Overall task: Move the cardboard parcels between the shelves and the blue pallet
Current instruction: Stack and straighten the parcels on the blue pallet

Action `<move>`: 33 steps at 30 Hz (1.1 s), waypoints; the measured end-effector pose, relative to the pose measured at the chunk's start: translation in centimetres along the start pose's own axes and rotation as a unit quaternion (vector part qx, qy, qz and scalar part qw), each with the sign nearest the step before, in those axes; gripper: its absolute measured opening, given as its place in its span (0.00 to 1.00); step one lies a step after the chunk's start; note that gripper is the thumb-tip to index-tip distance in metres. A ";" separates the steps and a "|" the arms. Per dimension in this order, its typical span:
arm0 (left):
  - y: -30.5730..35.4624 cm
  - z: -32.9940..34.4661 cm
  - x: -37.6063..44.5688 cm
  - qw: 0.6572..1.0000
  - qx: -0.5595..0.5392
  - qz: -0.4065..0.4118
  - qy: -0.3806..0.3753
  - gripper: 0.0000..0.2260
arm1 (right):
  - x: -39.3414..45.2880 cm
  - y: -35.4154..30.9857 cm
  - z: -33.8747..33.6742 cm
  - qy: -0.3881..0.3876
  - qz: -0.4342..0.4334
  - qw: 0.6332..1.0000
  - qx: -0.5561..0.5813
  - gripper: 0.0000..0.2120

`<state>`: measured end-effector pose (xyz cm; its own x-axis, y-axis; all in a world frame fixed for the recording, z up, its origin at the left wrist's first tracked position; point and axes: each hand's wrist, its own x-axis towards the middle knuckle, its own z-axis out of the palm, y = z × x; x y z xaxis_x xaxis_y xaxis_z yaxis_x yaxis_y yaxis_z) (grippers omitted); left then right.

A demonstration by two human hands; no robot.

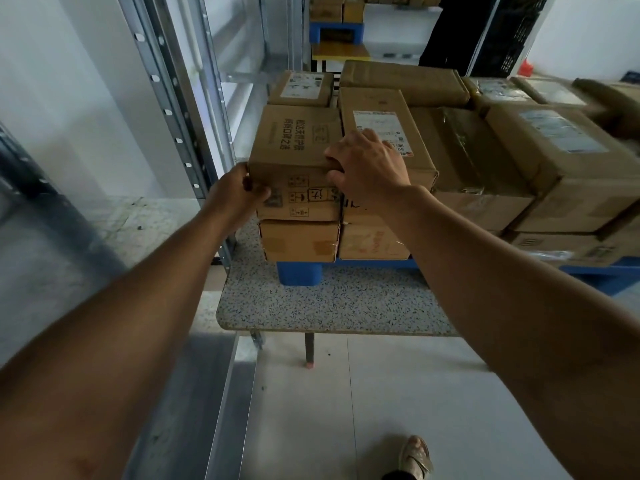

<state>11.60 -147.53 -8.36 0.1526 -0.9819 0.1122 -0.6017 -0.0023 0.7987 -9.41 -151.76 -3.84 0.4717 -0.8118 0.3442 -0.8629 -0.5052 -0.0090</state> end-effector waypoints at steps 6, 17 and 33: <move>-2.0 0.8 -0.7 0.998 0.016 -0.032 -0.055 0.25 | -3.5 -0.4 0.6 0.170 0.017 0.985 0.019 0.20; -7.8 5.4 -1.5 0.990 0.067 -0.104 -0.063 0.21 | -10.4 0.1 11.3 -0.037 0.163 0.986 -0.002 0.24; -9.5 7.0 -0.5 0.993 -0.022 -0.111 -0.045 0.17 | -7.1 1.4 15.4 -0.062 0.191 0.979 0.030 0.20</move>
<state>11.72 -148.32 -20.18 0.2060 -0.9710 -0.1216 -0.5262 -0.2147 0.8228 -11.20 -151.24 -20.79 0.1390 -0.9723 0.1877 -0.9701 -0.1718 -0.1717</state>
